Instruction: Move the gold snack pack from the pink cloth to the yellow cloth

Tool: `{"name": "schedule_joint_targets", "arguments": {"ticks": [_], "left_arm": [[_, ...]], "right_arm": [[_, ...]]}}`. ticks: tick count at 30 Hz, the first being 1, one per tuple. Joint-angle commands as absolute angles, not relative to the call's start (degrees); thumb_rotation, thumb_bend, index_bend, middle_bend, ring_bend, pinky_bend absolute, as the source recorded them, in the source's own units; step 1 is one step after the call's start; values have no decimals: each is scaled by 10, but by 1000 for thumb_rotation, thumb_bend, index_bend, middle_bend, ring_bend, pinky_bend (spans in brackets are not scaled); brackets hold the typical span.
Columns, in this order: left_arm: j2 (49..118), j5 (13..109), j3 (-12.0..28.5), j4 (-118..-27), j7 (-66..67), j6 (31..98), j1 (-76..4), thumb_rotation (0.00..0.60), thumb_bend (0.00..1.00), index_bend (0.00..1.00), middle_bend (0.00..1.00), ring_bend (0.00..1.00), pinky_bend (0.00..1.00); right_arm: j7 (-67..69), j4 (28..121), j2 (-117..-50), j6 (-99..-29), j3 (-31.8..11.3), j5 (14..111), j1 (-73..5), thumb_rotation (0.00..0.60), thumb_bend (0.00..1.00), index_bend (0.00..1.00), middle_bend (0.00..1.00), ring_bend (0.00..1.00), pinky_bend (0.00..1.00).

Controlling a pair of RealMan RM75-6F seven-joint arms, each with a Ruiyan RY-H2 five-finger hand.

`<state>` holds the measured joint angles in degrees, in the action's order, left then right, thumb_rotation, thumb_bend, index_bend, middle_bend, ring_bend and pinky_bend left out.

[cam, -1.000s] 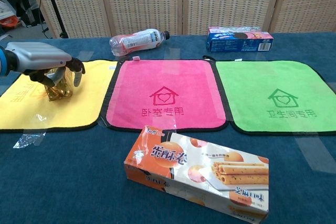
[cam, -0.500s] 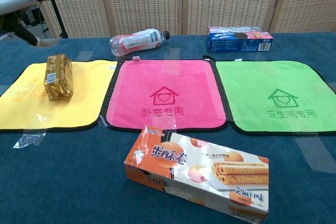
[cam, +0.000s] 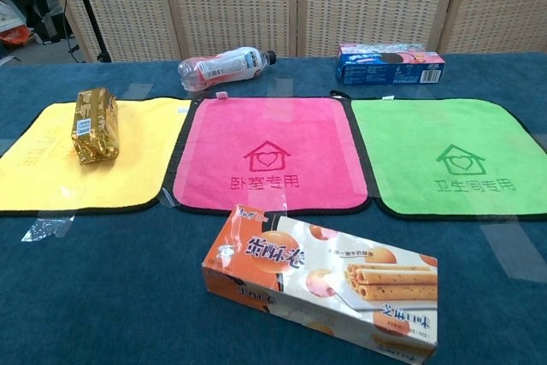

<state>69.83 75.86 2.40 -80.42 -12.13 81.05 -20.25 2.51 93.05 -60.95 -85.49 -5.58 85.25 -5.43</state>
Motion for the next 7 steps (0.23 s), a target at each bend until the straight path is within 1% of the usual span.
{"name": "schedule_joint_targets", "arguments": {"ticks": [1,3,7], "left_arm": [[702,738,15,-798,-156,836,-160,590,0,0,0,0,0],[706,733,12,-790,-167,846,-143,600,0,0,0,0,0],[702,728,6,-789,-179,850,-116,600,0,0,0,0,0]], "right_arm": [[24,931,-610,-859,-54,857,-53,600,0,0,0,0,0],[22,932,-611,-862,-54,859,-52,600,0,0,0,0,0],[14,932,-614,-865,-53,860,-50,600,0,0,0,0,0]]}}
